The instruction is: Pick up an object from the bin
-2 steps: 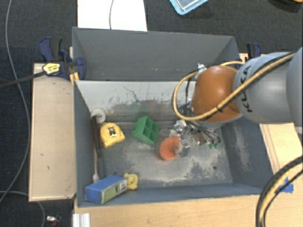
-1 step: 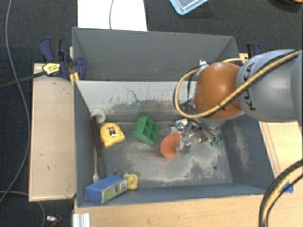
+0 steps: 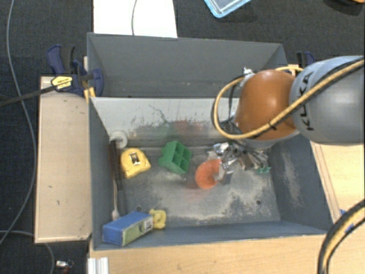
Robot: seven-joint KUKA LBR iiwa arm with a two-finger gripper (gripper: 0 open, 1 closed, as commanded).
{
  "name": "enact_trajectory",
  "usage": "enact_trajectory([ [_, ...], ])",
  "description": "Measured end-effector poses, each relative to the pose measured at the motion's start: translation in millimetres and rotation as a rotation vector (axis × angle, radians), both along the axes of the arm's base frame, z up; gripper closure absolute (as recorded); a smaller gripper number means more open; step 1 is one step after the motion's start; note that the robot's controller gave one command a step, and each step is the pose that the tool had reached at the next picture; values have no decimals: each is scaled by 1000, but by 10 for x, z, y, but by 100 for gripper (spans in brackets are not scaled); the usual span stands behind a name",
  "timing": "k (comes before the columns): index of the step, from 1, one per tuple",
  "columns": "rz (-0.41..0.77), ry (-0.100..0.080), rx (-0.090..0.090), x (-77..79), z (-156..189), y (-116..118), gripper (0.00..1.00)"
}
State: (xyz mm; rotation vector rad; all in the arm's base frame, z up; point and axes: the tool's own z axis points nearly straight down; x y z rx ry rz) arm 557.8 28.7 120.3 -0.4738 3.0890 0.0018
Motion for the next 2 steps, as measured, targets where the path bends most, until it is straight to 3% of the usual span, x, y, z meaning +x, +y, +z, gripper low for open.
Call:
enact_trajectory([
  [1,-1,2,0,-1,344,0,100],
  [2,-2,-9,0,22,713,0,100],
])
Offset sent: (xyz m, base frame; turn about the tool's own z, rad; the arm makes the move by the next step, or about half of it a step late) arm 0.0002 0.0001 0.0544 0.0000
